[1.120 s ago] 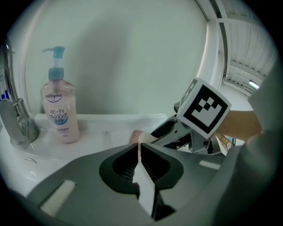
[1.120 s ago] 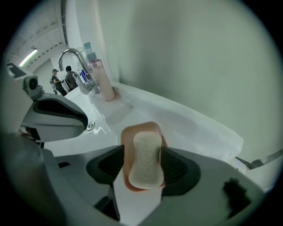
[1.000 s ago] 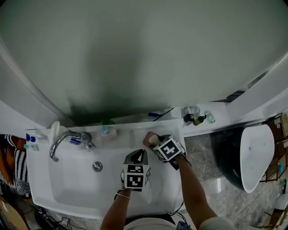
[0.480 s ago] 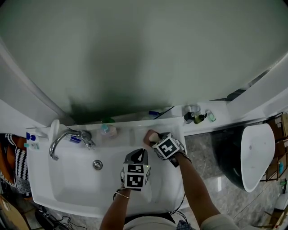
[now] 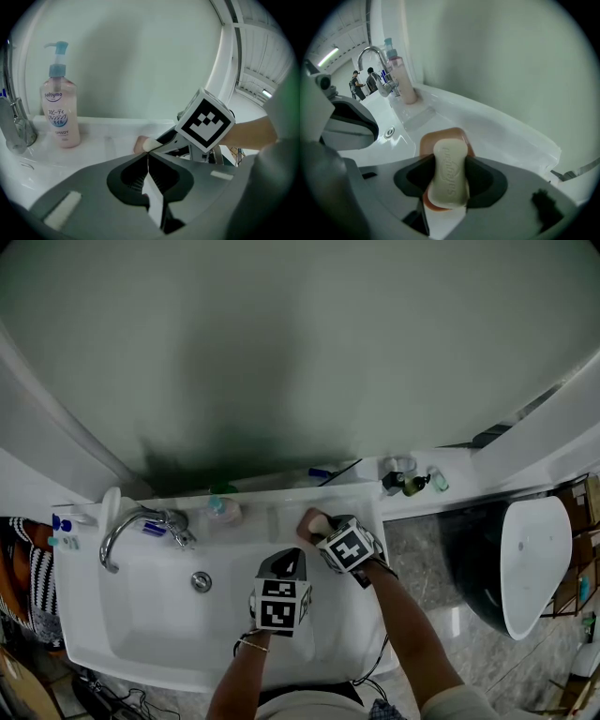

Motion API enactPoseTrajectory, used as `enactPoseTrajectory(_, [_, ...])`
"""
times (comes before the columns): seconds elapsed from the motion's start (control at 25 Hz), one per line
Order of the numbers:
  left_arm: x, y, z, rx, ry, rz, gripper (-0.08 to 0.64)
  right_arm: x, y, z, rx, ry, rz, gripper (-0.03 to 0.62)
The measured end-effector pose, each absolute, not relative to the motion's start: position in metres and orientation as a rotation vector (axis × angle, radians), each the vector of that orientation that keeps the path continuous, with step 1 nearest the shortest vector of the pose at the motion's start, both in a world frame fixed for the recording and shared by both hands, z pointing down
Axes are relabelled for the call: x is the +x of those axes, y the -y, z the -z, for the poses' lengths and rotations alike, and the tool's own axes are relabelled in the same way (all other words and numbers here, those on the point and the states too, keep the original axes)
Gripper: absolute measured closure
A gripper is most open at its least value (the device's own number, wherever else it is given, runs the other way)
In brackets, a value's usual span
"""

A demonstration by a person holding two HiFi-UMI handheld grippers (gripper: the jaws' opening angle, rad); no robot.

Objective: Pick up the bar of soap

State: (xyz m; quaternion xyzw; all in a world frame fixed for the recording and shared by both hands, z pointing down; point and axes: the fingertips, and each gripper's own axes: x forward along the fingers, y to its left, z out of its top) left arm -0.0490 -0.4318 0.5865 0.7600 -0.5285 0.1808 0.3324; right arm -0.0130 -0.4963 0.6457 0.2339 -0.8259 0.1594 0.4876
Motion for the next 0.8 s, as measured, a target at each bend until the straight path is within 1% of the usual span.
enactPoseTrajectory(0.04, [-0.0494, 0.4316, -0.5874, 1.984, 1.383, -0.474, 0.549, -0.0125, 0.4963, -0.6462, 0.574, 2.009, -0.389, 0.371])
enactPoseTrajectory(0.32, [-0.0497, 0.4326, -0.5828, 1.976, 1.393, -0.455, 0.551, -0.0136, 0.4959, -0.6446, 0.571, 2.027, -0.334, 0.380])
enactPoseTrajectory(0.8, [-0.0564, 0.4312, -0.5824, 1.974, 1.419, -0.476, 0.551, -0.0138, 0.4936, -0.6401, 0.595, 2.038, -0.249, 0.380])
